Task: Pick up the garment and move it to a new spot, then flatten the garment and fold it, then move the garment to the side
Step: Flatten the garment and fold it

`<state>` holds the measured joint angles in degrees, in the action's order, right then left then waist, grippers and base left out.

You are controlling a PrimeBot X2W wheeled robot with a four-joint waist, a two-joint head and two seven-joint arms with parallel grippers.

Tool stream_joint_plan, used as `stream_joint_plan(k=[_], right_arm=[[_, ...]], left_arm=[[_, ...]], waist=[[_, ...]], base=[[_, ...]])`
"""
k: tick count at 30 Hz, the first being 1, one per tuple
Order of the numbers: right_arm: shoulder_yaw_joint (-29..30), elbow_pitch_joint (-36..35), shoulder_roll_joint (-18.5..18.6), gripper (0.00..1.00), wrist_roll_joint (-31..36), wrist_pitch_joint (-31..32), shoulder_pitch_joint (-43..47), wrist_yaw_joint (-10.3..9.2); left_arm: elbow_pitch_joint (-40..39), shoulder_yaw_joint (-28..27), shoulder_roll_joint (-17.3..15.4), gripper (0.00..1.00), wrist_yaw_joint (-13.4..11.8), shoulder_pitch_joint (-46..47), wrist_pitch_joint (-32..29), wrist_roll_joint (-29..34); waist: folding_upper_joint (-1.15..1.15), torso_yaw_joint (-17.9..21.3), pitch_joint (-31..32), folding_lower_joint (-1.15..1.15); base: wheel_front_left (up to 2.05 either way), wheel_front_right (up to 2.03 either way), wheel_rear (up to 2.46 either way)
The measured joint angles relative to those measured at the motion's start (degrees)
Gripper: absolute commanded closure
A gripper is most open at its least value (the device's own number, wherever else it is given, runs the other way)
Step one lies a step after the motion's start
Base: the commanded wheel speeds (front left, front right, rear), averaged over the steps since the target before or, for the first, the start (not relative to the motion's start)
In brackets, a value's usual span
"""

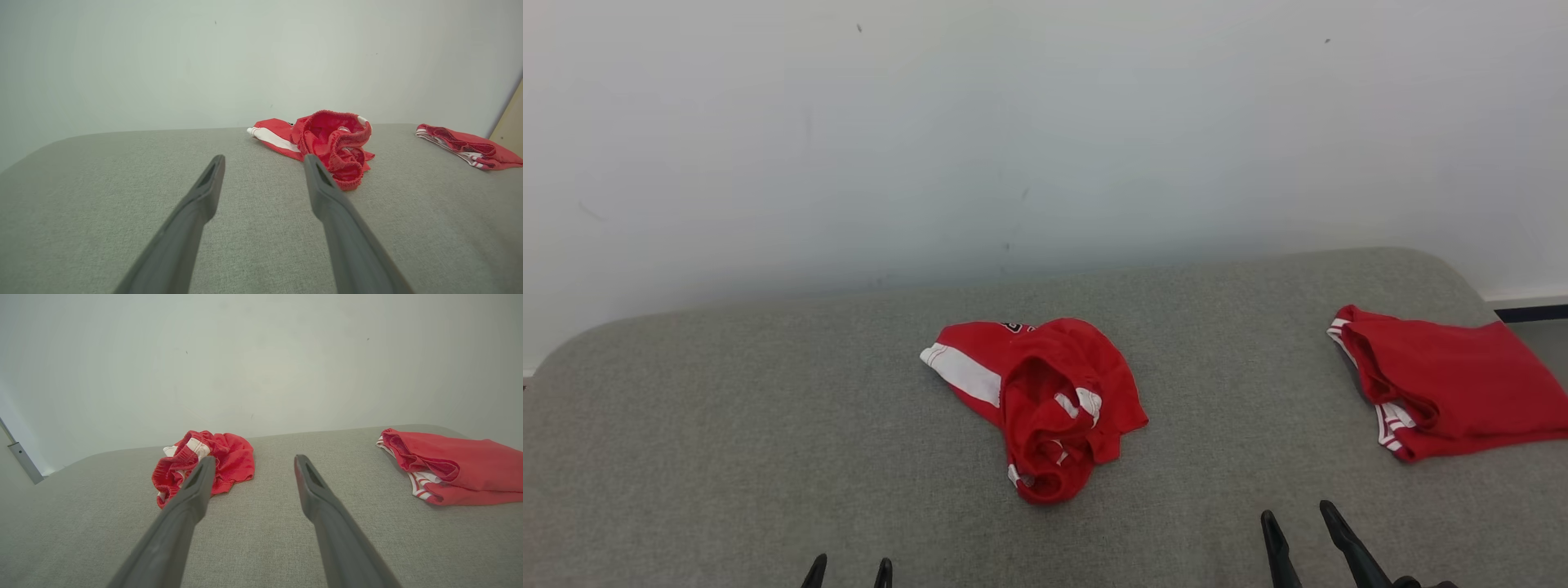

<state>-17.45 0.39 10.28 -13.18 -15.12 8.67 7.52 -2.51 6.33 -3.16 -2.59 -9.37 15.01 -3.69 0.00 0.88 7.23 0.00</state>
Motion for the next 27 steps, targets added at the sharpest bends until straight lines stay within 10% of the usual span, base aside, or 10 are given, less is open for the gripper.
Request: stream_joint_plan(k=[15,27], right_arm=[[-0.7,0.4,0.9,0.0,0.0,0.0,-2.5,0.0],[-1.6,0.4,0.7,0.0,0.2,0.0,-5.0,0.0]], left_arm=[[14.7,7.1,0.3,0.0,3.4,18.3,-0.1,-5.7],[21.7,13.9,0.3,0.0,1.5,34.6,-8.6,-11.5]], waist=[[0.0,5.1,-3.9,0.01],[0.0,8.7,-8.9,0.01]], base=[[0.0,0.0,0.0],[0.0,0.0,0.0]])
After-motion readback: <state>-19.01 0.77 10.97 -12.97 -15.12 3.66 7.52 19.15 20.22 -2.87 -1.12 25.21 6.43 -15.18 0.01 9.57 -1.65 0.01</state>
